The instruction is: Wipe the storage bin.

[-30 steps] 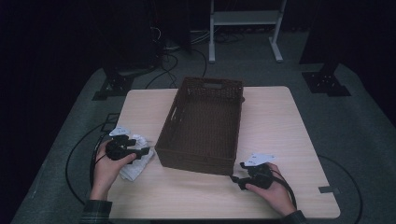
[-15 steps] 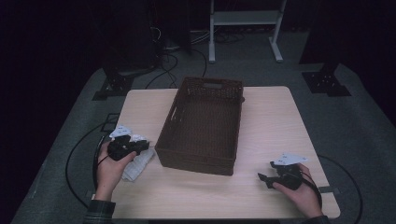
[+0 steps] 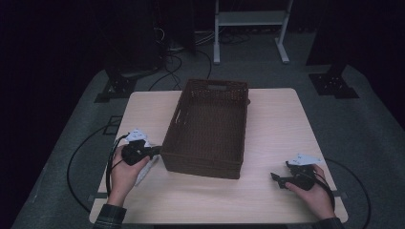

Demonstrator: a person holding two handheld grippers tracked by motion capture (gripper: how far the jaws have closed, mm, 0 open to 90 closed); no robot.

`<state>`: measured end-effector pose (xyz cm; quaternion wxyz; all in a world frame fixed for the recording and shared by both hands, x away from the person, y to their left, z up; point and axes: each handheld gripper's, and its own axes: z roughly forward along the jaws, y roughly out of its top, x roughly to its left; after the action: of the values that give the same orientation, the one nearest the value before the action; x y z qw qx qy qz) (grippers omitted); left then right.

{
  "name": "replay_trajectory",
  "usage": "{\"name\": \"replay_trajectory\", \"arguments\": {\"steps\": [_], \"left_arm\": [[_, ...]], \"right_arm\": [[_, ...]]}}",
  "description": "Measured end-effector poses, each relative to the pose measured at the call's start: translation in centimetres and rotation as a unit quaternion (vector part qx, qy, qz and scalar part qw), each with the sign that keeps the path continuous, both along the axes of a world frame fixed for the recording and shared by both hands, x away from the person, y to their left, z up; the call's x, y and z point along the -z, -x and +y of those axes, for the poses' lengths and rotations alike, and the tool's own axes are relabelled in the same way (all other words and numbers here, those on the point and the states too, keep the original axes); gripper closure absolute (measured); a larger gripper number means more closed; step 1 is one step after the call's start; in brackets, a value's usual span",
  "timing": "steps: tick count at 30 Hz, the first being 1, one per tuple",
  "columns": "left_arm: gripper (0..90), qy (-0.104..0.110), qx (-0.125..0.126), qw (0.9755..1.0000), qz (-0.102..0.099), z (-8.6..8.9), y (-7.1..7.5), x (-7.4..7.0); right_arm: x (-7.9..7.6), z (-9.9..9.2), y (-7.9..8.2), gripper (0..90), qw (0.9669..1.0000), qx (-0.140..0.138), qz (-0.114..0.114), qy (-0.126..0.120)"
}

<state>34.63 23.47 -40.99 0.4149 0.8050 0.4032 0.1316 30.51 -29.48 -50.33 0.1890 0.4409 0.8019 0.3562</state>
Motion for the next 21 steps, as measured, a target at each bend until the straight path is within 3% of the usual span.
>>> {"name": "replay_trajectory", "arguments": {"steps": [13, 21], "left_arm": [[89.7, 0.003, 0.039, 0.9992, 0.002, -2.2, 0.8, 0.1], [89.7, 0.007, 0.04, 0.9992, 0.005, -2.6, 1.2, 0.2]], "right_arm": [[0.0, 0.1, -0.1, 14.4, 1.0, 0.009, 0.003, 0.001], [0.0, 0.1, -0.2, 14.3, 0.9999, 0.01, 0.002, 0.001]]}}
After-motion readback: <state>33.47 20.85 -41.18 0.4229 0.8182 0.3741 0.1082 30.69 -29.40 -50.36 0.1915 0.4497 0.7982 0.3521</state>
